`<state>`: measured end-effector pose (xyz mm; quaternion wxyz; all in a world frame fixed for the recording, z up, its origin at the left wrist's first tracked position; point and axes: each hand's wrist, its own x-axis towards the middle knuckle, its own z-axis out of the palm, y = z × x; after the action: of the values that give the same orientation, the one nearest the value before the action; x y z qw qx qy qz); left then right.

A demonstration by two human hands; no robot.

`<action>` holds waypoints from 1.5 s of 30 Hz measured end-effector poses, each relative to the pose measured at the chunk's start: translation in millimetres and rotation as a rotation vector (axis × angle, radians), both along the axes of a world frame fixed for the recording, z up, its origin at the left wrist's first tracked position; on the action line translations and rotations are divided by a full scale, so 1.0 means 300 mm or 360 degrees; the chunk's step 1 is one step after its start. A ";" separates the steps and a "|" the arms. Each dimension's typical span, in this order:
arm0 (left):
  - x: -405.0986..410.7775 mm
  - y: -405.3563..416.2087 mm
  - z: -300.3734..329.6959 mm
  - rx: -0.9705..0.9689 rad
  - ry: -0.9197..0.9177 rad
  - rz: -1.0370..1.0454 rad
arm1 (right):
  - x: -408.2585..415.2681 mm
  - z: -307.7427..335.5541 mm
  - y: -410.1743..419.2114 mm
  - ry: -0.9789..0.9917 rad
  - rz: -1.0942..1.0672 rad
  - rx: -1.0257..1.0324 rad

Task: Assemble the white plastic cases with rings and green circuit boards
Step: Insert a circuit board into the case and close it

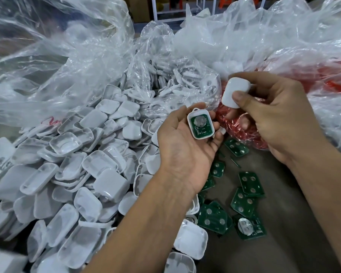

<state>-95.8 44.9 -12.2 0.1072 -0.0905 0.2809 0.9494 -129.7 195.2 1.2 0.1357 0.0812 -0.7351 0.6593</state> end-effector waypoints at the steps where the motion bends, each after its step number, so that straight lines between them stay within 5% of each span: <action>1: 0.000 0.001 0.000 0.0008 -0.0010 0.0026 | 0.003 0.004 -0.002 0.0014 0.0047 0.0016; 7: -0.003 0.005 0.006 0.0020 -0.0035 0.0143 | 0.044 0.011 -0.050 0.0023 0.0294 0.0161; 19: 0.019 0.006 0.023 0.0003 -0.0117 0.0203 | 0.106 0.019 -0.127 0.0195 -0.0020 0.0789; 45: 0.022 -0.016 0.043 -0.0195 -0.0072 0.0113 | 0.075 0.039 -0.043 0.0547 0.0323 0.1684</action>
<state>-89.3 40.1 0.5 0.0739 -0.1283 0.3325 0.9314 -107.2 182.2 12.9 0.1302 0.3145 -0.9213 0.1881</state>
